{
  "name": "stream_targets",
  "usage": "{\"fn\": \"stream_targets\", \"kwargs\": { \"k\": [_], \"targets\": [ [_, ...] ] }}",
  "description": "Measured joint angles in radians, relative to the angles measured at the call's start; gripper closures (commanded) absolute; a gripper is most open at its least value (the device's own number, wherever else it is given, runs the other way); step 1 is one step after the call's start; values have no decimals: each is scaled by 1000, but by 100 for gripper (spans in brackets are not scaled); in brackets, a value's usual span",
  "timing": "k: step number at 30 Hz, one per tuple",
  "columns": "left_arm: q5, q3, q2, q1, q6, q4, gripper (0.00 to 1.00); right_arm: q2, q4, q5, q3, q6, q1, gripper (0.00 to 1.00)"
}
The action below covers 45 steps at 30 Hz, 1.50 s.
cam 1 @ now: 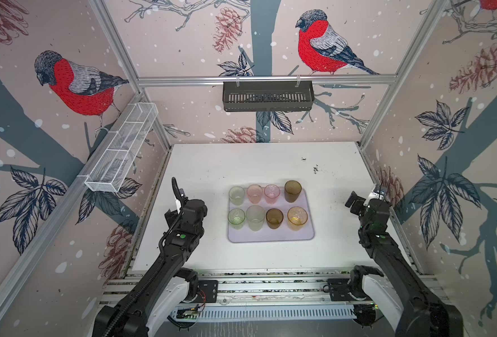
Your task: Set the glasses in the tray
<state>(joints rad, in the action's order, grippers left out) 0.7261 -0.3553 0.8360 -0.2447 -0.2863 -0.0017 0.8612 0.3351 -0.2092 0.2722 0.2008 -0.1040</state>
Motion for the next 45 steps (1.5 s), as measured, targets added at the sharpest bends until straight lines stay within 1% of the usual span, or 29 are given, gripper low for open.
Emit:
{"fn": "stream_targets", "kwargs": {
  "k": [4, 10, 17, 23, 29, 33, 35, 39, 41, 45],
  "targets": [
    [-2, 98, 43, 7, 58, 197, 2, 24, 97, 26, -56, -27, 0, 0],
    [-1, 154, 197, 18, 102, 435, 2, 107, 234, 61, -90, -39, -1, 0],
    [3, 128, 380, 24, 140, 647, 2, 259, 357, 98, -91, -39, 6, 0],
    [-24, 77, 508, 39, 189, 805, 2, 368, 453, 98, -54, -50, 47, 0],
    [-47, 27, 626, 56, 242, 936, 2, 485, 562, 85, -17, -69, 66, 0],
    [-59, 24, 700, 76, 260, 1044, 2, 558, 663, 80, -13, -69, 68, 0],
    [-82, 16, 710, 86, 260, 1041, 2, 579, 710, 81, -26, -69, 74, 0],
    [-114, 39, 706, 100, 259, 1099, 2, 631, 807, 79, -42, -74, 88, 0],
    [-151, 45, 705, 110, 260, 1101, 2, 650, 832, 74, -50, -85, 106, 0],
    [-190, 48, 705, 125, 259, 1122, 2, 669, 896, 58, -69, -101, 118, 0]
  ]
}}
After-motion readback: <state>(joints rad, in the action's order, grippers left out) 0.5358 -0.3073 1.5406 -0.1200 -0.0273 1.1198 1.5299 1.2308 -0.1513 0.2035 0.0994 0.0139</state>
